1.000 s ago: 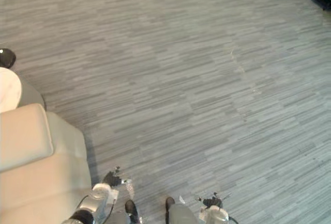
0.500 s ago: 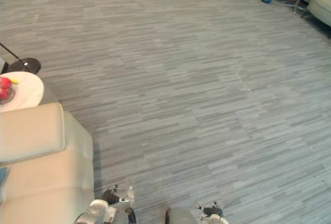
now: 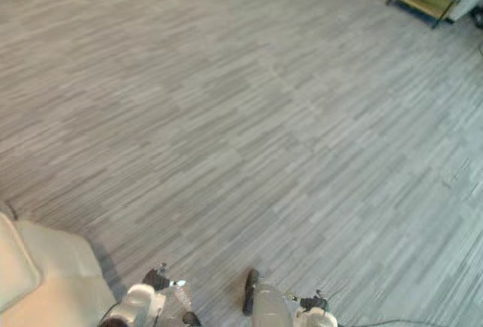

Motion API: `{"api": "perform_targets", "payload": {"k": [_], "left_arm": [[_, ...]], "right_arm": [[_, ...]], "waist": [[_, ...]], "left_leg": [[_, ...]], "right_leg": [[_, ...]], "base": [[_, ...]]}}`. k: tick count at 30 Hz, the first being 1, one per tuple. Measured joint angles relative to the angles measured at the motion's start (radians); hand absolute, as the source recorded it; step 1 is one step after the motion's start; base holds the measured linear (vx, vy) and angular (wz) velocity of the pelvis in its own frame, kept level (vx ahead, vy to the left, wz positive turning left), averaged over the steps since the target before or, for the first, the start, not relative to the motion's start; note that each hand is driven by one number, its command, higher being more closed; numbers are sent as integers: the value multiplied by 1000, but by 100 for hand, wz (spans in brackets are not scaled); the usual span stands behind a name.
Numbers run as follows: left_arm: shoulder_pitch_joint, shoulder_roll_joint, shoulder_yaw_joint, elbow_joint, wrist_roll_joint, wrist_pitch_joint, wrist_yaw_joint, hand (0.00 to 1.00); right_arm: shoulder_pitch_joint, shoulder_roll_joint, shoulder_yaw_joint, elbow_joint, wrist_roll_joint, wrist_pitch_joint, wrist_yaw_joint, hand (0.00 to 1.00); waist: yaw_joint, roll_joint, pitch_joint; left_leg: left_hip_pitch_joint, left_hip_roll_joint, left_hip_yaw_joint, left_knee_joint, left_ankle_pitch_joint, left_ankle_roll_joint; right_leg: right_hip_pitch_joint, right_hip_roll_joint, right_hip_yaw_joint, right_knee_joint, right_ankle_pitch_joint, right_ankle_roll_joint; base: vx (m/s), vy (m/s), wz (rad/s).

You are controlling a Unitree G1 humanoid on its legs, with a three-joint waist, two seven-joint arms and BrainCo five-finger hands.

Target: Pick up cushions and gather them together orderly.

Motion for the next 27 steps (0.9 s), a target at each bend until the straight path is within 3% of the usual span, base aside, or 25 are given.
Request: {"api": "perform_targets", "payload": {"k": [2, 3, 5, 6, 7, 9, 11, 14, 15, 17, 18, 20, 21, 22, 23, 25, 26, 27], "left_arm": [[0, -8, 0, 0, 0, 0, -1, 0], [0, -16, 0, 0, 0, 0, -1, 0], [13, -27, 6, -13, 0, 1, -1, 0], [40, -44, 28, -28, 0, 0, -1, 0], [53, -55, 41, -42, -2, -1, -1, 0], [60, -63, 41, -53, -15, -3, 0, 0], [59, -70, 61, -59, -21, -5, 0, 0], [61, -79, 75, -58, -23, -8, 5, 0], [67, -82, 77, -58, -24, -13, 7, 0], [67, -80, 84, -57, -23, -22, 9, 0], [64, -76, 100, -57, -22, -21, 10, 0], [59, -76, 96, -54, -21, -20, 12, 0], [57, -72, 96, -53, -22, -16, 13, 0], [51, -65, 91, -52, -22, -6, 17, 0], [52, -62, 66, -44, -22, 0, 23, 0], [52, -65, 45, -43, -22, 1, 27, 0], [39, -71, 37, -42, -25, 0, 28, 0], [30, -75, 38, -42, -38, 0, 29, 0]], "right_arm": [[8, 0, -3, -1, 1, -1, 0, 0], [19, -1, -8, 0, 13, -1, 0, 0], [37, 2, -11, -5, 36, -1, -1, 0], [48, 7, -12, -10, 40, -1, -2, 0], [50, 7, -14, -19, 46, -2, -3, 0], [42, 9, -33, -20, 57, -4, -2, 0], [37, 13, -42, -37, 68, -4, -2, 0], [39, 16, -44, -40, 68, -5, -5, 0], [44, 14, -46, -39, 67, -4, -10, 0], [57, 21, -51, -40, 66, -4, -12, 0], [71, 33, -63, -40, 64, -2, -16, 0], [105, 48, -83, -36, 63, 0, -17, 0], [105, 56, -82, -39, 62, 0, -16, 0], [96, 65, -85, -41, 61, 0, -12, 0], [97, 63, -83, -40, 55, 1, -9, 0], [99, 58, -81, -39, 37, 2, -7, 0], [73, 39, -79, -40, 28, 1, -6, 0], [61, 26, -78, -41, 28, 0, -7, 0]], "waist": [[-3, -2, 0], [-4, 4, 4], [-3, 8, 16], [3, 4, 20], [9, 7, 20], [28, 12, 21], [36, 18, 26], [47, 24, 25], [50, 29, 21], [59, 14, 13], [60, -9, 4], [59, -51, -7], [58, -56, -4], [52, -63, 3], [44, -60, 5], [32, -54, 7], [33, -25, 22], [30, -9, 32]], "left_leg": [[-26, 23, -16, 120, 0, 0], [-67, 72, -42, 282, 5, 7], [-118, 126, -86, 498, 59, 87], [-171, 132, -151, 645, 39, 83], [-211, 113, -187, 689, 2, 59], [-283, 61, -202, 618, -45, 56], [-333, 11, -215, 448, -47, 57], [-333, -51, -267, 128, 9, 49], [-332, -55, -289, 58, 68, 45], [-340, -89, -303, 85, 125, 94], [-334, -116, -293, 121, 92, 117], [-296, -168, -266, 133, 16, 127], [-278, -175, -256, 135, 4, 131], [-231, -181, -242, 136, -24, 140], [-185, -184, -242, 129, -44, 141], [-114, -183, -242, 89, -50, 143], [-33, -163, -237, 16, -50, 142], [6, -143, -223, -17, -49, 142]], "right_leg": [[9, -4, 14, 27, -42, -7], [44, 4, 15, 28, -67, -18], [119, 21, 24, 18, -92, -34], [169, 32, 42, 7, -113, -44], [194, 39, 69, 1, -121, -48], [217, 46, 113, -18, -123, -50], [234, 53, 158, -39, -123, -45], [267, 57, 227, -69, -152, -21], [279, 63, 255, -84, -170, 7], [284, 46, 301, -82, -205, 30], [298, 6, 313, -68, -237, 55], [242, -42, 334, 126, -236, 107], [185, -52, 348, 259, -207, 146], [89, -62, 369, 484, -130, 188], [43, -66, 356, 600, -128, 192], [-8, -83, 299, 642, -143, 162], [-52, -76, 223, 595, -173, 110], [-83, -62, 182, 538, -183, 93]], "base": [[175, -148, -20], [181, -163, -14], [204, -141, -22], [173, -67, -45], [200, -42, -58], [181, 16, -72], [179, 63, -77], [245, 131, -80], [342, 206, -77], [480, 277, -67], [513, 254, -35], [527, 186, -24], [494, 156, -23], [479, 149, -11], [583, 142, -4], [509, 57, -6], [509, -11, -22], [598, -57, -42]]}}
